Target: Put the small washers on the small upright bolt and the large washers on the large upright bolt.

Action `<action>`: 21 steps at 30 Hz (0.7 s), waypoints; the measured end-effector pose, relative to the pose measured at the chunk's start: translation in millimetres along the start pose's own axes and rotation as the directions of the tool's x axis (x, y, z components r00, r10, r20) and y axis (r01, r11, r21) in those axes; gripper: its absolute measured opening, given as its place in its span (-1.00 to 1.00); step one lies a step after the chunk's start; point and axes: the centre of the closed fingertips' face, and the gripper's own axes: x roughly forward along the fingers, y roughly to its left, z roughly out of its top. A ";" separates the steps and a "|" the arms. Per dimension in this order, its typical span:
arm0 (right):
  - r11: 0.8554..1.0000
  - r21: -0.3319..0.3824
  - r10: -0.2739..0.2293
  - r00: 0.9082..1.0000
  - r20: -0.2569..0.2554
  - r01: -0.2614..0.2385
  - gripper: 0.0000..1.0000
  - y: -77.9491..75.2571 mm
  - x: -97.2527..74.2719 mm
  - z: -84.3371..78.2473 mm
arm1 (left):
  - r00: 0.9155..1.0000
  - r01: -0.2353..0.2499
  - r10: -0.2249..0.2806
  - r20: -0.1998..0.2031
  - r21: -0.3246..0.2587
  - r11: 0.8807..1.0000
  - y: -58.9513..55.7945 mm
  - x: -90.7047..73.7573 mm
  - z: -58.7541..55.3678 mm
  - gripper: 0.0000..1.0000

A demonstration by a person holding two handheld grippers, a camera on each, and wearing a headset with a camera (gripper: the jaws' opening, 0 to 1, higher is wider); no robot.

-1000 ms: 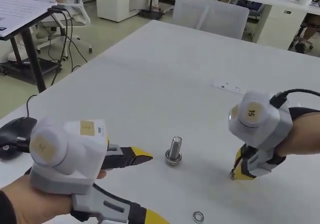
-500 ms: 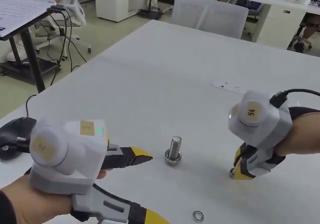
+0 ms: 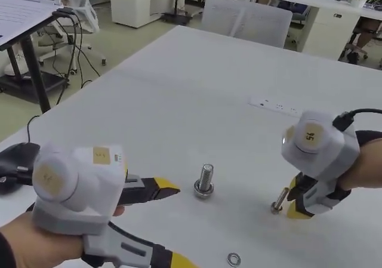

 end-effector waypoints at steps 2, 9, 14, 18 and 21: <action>1.000 0.007 0.000 1.000 0.000 0.000 -0.58 2.9 -1.3 -2.7 | 1.000 0.001 -0.001 0.001 0.000 1.000 -0.2 0.1 0.2 0.53; 1.000 0.005 -0.001 1.000 -0.003 0.001 -0.57 20.1 -6.5 -9.6 | 1.000 0.004 -0.004 0.002 0.004 1.000 -0.8 0.6 1.1 0.53; 1.000 0.006 0.008 1.000 0.003 -0.008 -0.56 36.0 -7.8 -8.5 | 1.000 0.005 -0.005 0.006 0.008 1.000 -1.4 0.6 2.1 0.53; 1.000 0.003 0.026 1.000 0.016 -0.026 -0.56 51.5 -8.0 -2.4 | 1.000 0.007 -0.007 0.009 0.012 1.000 -2.4 0.4 3.2 0.53; 0.999 -0.004 0.042 0.999 0.028 -0.042 -0.56 62.5 -8.3 4.9 | 1.000 0.009 -0.009 0.009 0.015 1.000 -2.7 0.3 3.9 0.53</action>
